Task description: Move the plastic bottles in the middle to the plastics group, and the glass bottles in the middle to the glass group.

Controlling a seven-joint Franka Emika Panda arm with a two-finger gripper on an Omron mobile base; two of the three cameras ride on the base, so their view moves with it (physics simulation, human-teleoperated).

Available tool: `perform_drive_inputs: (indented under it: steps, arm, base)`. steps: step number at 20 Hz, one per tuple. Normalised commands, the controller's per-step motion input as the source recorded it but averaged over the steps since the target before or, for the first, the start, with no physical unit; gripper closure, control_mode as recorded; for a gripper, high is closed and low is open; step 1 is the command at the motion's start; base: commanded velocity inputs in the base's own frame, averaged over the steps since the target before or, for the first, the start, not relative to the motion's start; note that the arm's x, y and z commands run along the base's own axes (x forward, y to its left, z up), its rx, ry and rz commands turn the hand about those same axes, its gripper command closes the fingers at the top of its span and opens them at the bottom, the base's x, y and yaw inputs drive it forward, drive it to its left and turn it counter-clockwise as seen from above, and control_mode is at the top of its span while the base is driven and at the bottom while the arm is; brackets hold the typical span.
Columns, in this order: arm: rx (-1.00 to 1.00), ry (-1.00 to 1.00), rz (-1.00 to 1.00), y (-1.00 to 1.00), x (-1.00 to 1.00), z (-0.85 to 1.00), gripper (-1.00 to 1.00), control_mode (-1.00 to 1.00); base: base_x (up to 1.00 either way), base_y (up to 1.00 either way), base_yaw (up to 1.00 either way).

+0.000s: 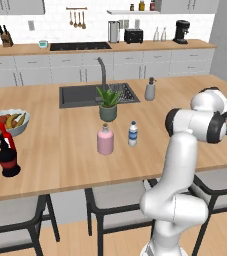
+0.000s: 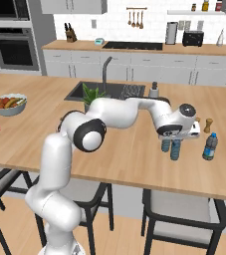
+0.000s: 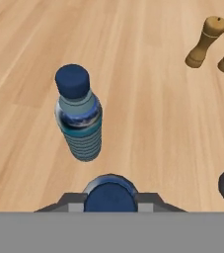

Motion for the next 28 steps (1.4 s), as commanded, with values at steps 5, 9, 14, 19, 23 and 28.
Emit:
perform_drive_inputs:
  steps: [5, 9, 14, 19, 23, 28]
  arm:
    - [0.00, 0.00, 0.00, 0.00, 0.00, 0.00, -1.00, -1.00]
    - [0.00, 0.00, 0.00, 0.00, 0.00, 0.00, -1.00, -1.00]
    - [0.00, 0.00, 0.00, 0.00, 0.00, 0.08, -1.00, -1.00]
    - [0.00, -0.05, 0.00, 0.31, -0.38, 0.59, -1.00, -1.00]
    - [0.00, -0.12, 0.00, 0.62, -0.66, 0.52, -1.00, -1.00]
    - [0.00, -0.06, 0.02, 0.85, -0.61, 0.22, -1.00, -1.00]
  base:
    - [0.00, 0.00, 0.00]
    - [0.00, 0.00, 0.00]
    - [0.00, 0.00, 0.00]
    - [0.00, 0.00, 0.00]
    - [0.00, 0.00, 0.00]
    - [0.00, 0.00, 0.00]
